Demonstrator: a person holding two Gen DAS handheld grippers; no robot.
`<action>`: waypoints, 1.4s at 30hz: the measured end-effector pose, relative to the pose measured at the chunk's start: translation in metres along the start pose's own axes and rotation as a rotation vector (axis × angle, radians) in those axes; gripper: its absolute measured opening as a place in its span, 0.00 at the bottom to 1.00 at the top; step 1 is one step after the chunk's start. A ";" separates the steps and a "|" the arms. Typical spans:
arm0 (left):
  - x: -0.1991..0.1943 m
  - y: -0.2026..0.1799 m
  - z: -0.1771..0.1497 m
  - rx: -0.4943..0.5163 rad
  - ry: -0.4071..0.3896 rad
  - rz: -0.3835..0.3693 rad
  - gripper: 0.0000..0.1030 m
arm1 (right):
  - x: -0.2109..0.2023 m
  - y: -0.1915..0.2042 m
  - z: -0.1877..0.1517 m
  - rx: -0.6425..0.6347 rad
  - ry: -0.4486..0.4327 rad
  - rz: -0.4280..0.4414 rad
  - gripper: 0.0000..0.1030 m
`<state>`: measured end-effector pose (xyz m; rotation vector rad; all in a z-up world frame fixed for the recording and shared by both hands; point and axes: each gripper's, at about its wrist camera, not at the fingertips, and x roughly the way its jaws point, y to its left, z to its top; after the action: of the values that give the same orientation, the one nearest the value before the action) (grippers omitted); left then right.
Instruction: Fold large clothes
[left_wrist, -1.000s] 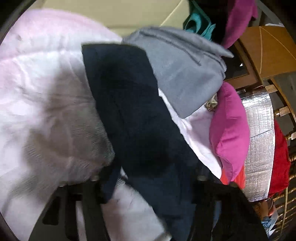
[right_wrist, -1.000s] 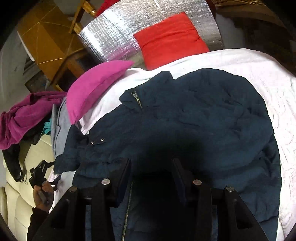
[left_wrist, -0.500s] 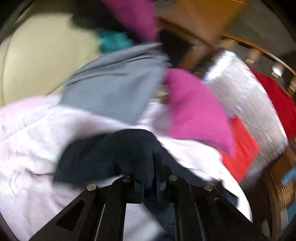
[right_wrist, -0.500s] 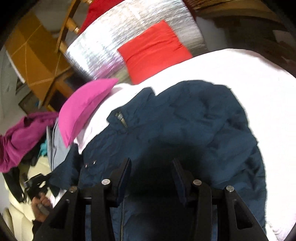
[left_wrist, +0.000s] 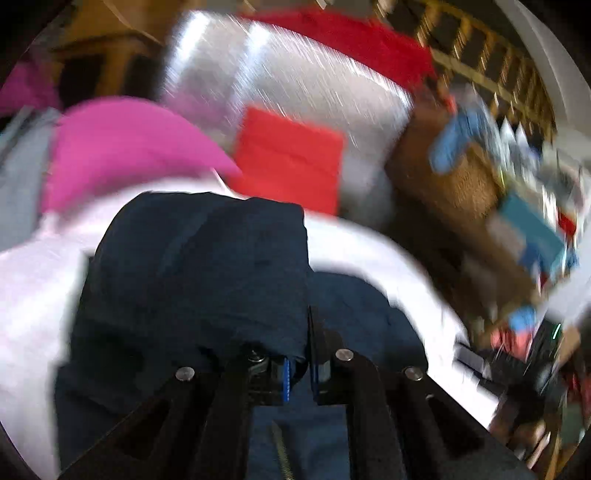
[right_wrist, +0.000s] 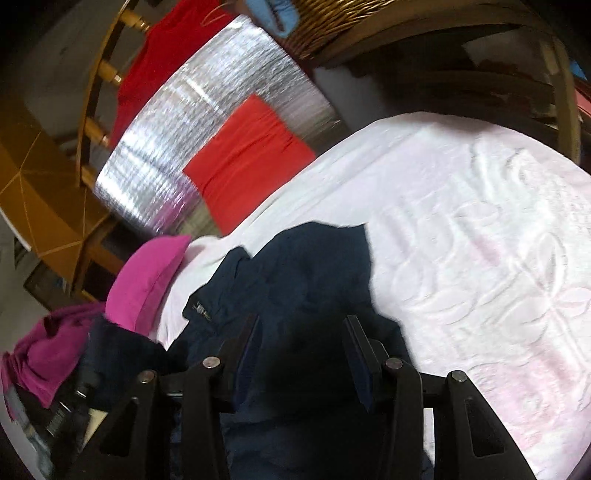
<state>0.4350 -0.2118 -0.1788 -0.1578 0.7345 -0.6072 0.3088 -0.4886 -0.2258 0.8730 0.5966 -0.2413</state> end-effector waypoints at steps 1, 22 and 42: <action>0.013 -0.004 -0.007 0.003 0.049 0.001 0.11 | -0.003 -0.005 0.003 0.011 -0.006 -0.001 0.47; -0.109 0.165 -0.035 -0.404 0.039 0.213 0.78 | 0.026 0.094 -0.061 -0.413 0.190 0.164 0.72; -0.059 0.192 -0.042 -0.458 0.176 0.337 0.77 | 0.078 0.112 -0.056 -0.366 0.046 -0.234 0.61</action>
<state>0.4618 -0.0181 -0.2411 -0.3972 1.0391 -0.1244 0.3989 -0.3713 -0.2263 0.4559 0.7593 -0.3127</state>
